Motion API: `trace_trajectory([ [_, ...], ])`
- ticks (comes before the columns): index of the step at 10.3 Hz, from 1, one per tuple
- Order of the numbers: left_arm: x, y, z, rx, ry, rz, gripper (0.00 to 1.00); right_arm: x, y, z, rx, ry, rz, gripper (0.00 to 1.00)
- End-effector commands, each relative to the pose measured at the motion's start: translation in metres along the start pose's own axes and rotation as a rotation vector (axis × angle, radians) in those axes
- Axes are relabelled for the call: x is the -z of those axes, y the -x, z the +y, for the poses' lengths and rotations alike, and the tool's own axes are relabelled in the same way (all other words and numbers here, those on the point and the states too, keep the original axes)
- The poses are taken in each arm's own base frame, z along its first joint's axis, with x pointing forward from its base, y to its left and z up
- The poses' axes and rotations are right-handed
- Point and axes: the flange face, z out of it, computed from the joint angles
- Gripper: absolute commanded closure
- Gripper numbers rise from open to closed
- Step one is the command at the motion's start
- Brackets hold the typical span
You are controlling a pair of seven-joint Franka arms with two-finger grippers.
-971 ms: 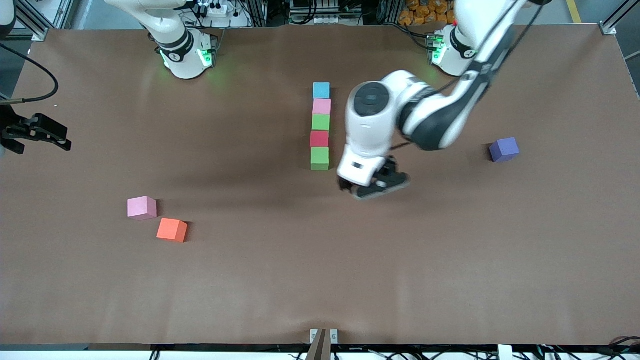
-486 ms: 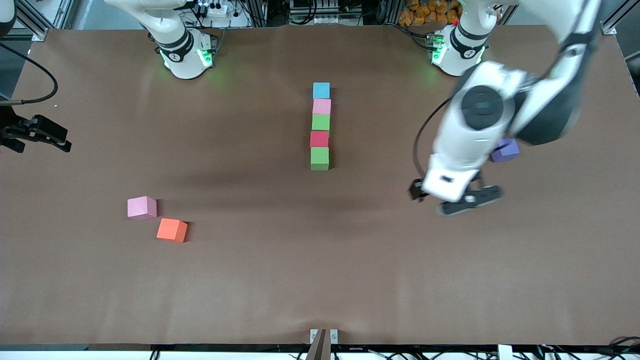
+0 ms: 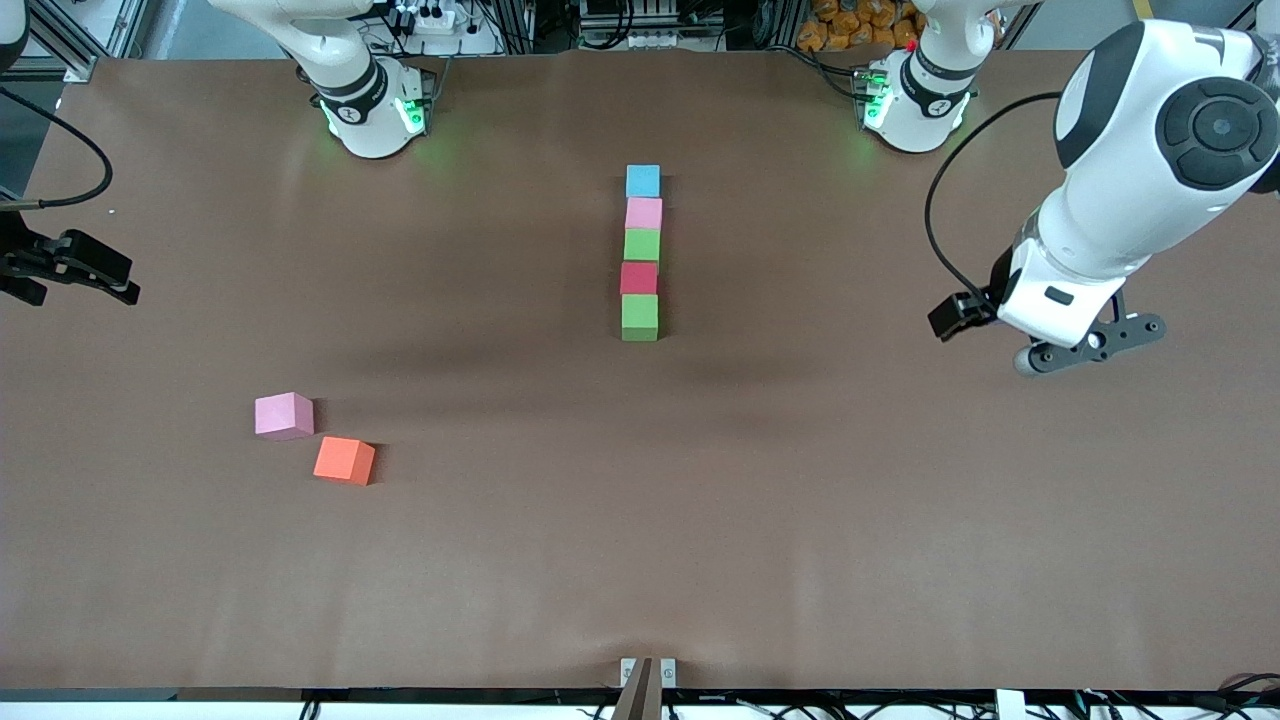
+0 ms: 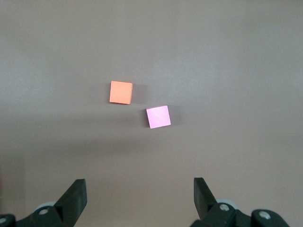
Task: Arrange blocks into number 1
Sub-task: 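Move the left gripper over to the purple cube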
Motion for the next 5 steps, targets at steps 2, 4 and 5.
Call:
trace_trajectory([
  [2,0.044,0.009,-0.044,-0.052,0.056,0.036,0.0,0.004,-0.002,0.004,-0.019,0.003,0.001,0.0],
  [4,0.08,0.007,-0.057,-0.12,0.065,0.113,0.0,0.004,-0.003,0.004,-0.019,0.003,0.001,0.0],
  [5,0.096,0.005,-0.063,-0.126,0.08,0.139,0.0,0.003,-0.003,0.003,-0.017,0.003,0.001,0.0],
])
